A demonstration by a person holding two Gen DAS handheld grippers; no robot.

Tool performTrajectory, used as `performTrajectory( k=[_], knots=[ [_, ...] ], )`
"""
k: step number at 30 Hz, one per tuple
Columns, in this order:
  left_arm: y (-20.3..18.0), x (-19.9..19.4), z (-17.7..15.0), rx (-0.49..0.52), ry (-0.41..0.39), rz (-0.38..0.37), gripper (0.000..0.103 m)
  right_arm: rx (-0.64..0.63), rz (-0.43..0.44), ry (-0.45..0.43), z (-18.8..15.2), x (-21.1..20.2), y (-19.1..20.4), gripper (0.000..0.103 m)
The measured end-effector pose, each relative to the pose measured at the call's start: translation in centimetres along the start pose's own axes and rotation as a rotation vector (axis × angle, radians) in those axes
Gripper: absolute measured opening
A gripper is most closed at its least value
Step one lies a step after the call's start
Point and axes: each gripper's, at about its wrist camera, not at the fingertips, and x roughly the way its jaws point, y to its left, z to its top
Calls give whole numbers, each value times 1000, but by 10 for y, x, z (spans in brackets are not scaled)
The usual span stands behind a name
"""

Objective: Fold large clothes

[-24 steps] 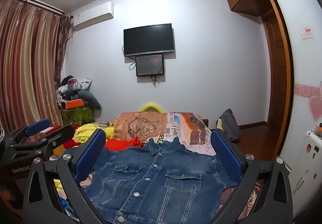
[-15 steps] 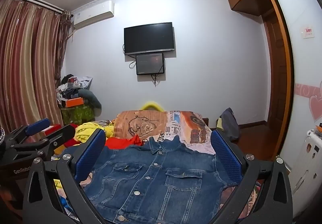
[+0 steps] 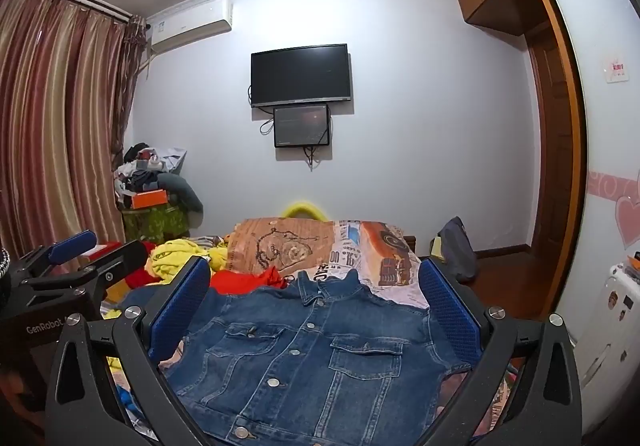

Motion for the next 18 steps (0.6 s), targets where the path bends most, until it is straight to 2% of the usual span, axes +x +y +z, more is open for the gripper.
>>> performTrajectory(
  k=[18],
  knots=[
    [-5,-1,0,20,-2,-11,103,23,-15,-7,1,-3,-2,103]
  ],
)
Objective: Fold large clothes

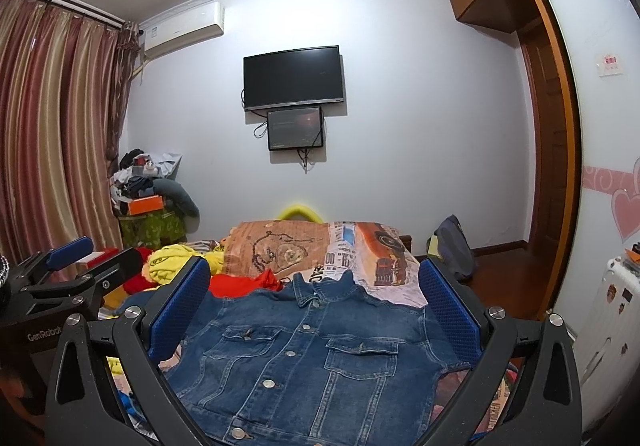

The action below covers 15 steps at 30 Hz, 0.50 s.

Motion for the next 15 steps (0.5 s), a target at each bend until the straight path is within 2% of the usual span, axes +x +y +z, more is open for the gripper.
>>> performTrajectory(
  k=[15],
  knots=[
    [-6,-1,1,20,1,3,103,2,2,6,-1,4,-1,103]
  ],
)
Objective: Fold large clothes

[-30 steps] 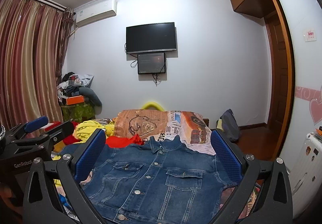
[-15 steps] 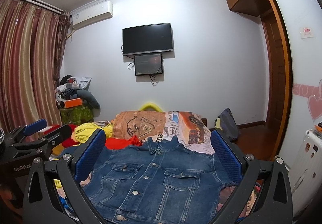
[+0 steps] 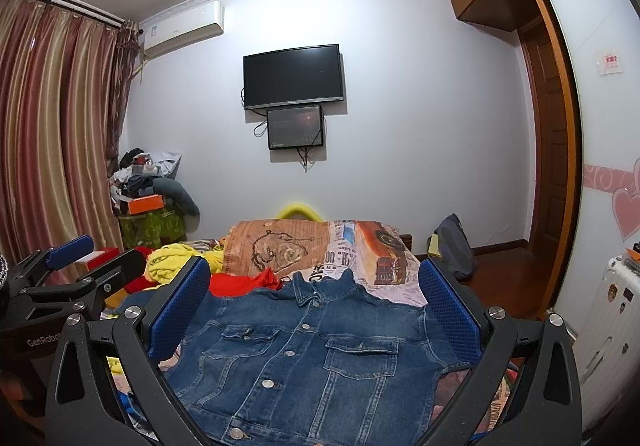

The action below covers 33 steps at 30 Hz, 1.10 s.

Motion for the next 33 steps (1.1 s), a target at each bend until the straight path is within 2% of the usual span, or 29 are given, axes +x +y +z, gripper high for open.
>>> performTrajectory(
  k=[24,33],
  knots=[
    [-4,5,3,6,16,-12,103,30,-12,14,-5,4,-10,103],
    [5,22,3,-1,39,5,103,23,-14,50,-5,23,-12,103]
  ],
)
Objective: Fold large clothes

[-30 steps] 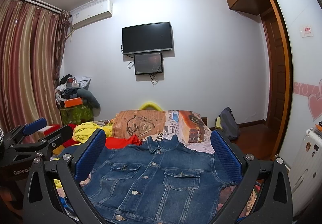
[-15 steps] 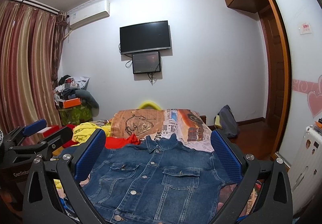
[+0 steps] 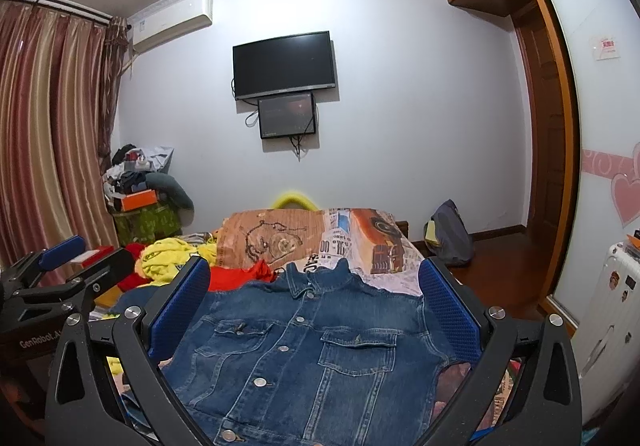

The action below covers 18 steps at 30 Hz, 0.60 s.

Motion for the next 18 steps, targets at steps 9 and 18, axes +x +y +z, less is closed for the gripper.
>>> performTrajectory(
  k=[9,18],
  knots=[
    [36,42,12,-34,36,40,103,-33,12,51,9,42,-3,103],
    [128,109,31,-113,141,168,103,-35,134,129,29,108,-21,103]
  ],
)
